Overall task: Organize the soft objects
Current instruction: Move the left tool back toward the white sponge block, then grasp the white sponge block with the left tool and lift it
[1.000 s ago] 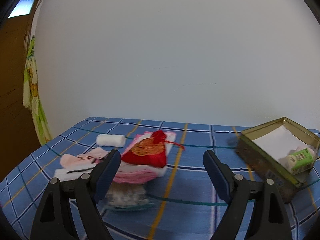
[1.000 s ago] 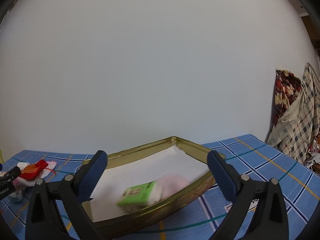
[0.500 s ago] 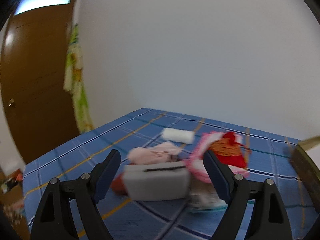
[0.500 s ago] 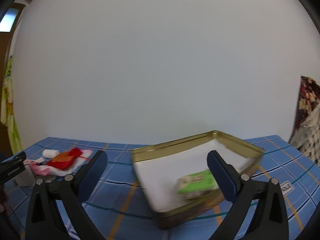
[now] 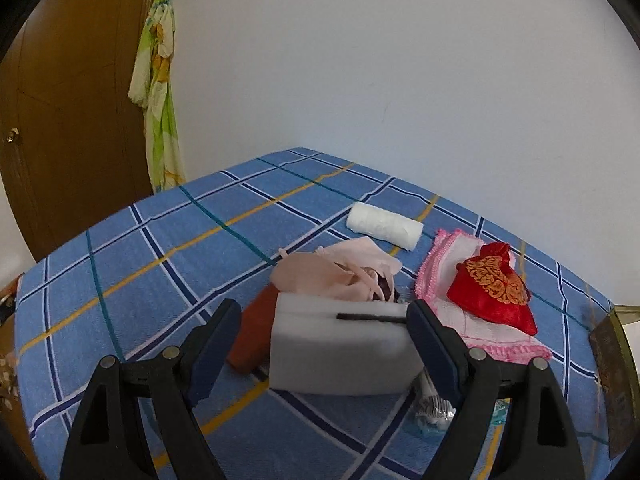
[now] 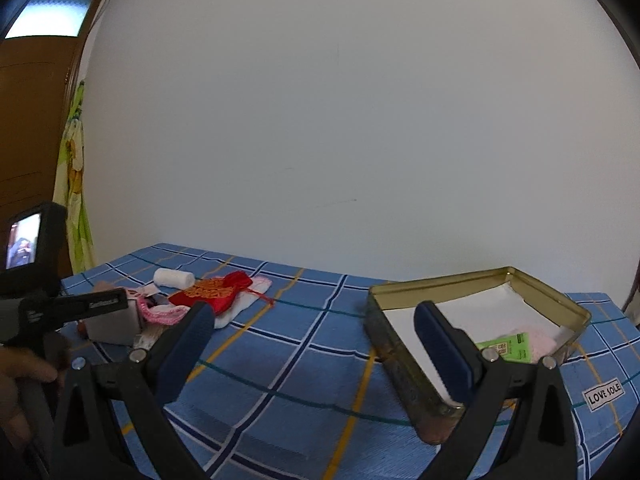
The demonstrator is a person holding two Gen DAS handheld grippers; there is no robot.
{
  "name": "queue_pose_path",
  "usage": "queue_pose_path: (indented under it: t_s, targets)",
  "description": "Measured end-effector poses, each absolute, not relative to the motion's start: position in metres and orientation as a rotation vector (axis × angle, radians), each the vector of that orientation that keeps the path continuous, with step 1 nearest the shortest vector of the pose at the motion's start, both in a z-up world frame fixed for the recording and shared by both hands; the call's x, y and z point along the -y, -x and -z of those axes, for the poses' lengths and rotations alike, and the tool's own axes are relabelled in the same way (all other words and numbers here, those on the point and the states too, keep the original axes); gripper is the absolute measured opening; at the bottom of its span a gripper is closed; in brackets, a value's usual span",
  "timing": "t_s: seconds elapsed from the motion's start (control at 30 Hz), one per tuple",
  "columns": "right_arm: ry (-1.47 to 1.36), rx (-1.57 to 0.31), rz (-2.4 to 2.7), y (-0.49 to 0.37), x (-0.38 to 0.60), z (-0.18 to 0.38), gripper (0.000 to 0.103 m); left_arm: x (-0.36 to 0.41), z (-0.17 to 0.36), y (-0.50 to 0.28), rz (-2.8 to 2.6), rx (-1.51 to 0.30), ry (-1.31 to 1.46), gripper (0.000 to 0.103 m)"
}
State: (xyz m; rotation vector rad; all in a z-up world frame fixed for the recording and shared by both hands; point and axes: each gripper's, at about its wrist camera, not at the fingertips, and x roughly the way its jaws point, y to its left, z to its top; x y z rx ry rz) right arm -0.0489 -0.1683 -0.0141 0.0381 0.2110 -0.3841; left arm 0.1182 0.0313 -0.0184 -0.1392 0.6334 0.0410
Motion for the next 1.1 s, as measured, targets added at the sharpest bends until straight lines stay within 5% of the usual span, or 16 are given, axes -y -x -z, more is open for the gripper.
queue_pose_path:
  t_s: [0.83, 1.1]
  targets:
    - [-0.127, -0.288, 0.379, 0.047, 0.189, 0.016, 0.102, -0.043, 0.026, -0.110, 0.260, -0.709, 0.130, 0.087]
    - [-0.151, -0.302, 0.388, 0.048, 0.197, 0.018, 0.102, -0.031, 0.018, -0.073, 0.352, -0.644, -0.188, 0.087]
